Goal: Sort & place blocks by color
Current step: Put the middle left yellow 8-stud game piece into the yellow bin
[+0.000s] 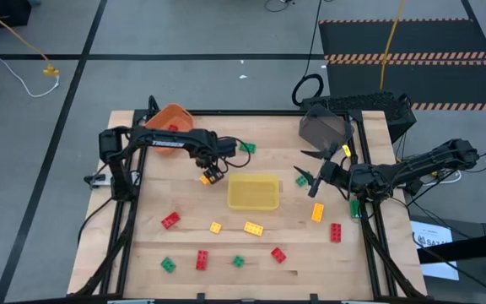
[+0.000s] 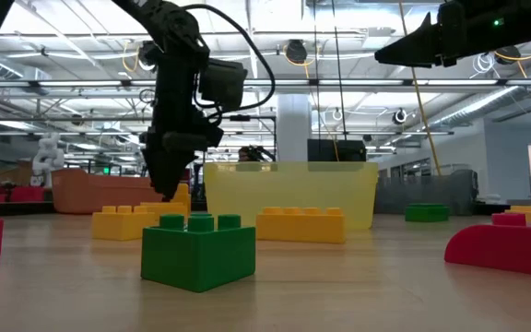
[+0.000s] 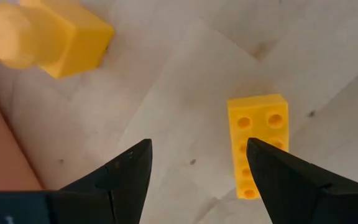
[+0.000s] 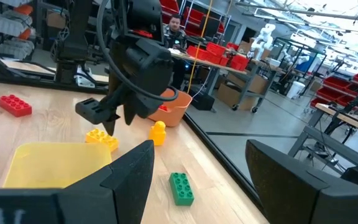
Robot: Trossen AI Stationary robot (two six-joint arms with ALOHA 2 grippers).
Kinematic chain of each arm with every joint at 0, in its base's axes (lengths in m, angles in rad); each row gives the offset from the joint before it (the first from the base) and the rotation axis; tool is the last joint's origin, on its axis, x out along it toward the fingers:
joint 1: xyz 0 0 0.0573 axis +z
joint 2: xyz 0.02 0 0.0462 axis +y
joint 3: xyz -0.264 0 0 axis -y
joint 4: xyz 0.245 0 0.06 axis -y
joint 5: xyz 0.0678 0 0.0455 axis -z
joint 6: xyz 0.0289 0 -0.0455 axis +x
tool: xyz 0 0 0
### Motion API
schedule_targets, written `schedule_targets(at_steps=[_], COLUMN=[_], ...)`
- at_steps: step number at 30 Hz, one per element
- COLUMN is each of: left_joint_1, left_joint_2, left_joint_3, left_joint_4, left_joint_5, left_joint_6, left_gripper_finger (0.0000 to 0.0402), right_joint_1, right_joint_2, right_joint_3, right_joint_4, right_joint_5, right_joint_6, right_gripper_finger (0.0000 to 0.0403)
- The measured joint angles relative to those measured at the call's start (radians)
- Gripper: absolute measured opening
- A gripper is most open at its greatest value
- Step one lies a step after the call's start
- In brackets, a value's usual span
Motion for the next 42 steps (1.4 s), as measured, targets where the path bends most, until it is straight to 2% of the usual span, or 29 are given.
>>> schedule_targets(at_steps=[6, 14, 28, 31, 35, 42], left_joint_1=[-0.036, -0.071, -0.046, -0.045, -0.045, -0.016], left_joint_2=[0.000, 0.000, -0.008, -0.007, -0.006, -0.004], left_joint_3=[0.000, -0.002, -0.168, -0.171, -0.163, -0.158], left_joint_4=[0.003, 0.020, 0.205, 0.215, 0.215, 0.209], left_joint_5=[0.054, 0.050, 0.076, 0.099, 0.117, 0.177], left_joint_6=[-0.029, -0.077, -0.085, -0.051, -0.025, 0.005], left_gripper_finger=[0.0262, 0.0262, 0.0259, 0.0225, 0.0138, 0.0141], right_joint_1=[0.000, 0.000, 0.000, 0.000, 0.000, 0.000], right_joint_2=[0.000, 0.000, 0.000, 0.000, 0.000, 0.000], right_joint_3=[0.000, 0.000, 0.000, 0.000, 0.000, 0.001], right_joint_4=[-0.007, -0.007, -0.007, -0.006, 0.001, 0.003], right_joint_5=[0.000, 0.000, 0.000, 0.000, 0.000, 0.000], right_joint_6=[0.000, 0.011, 0.010, 0.008, 0.008, 0.008], right_gripper_finger=[0.0247, 0.0247, 0.0247, 0.0247, 0.0247, 0.0247])
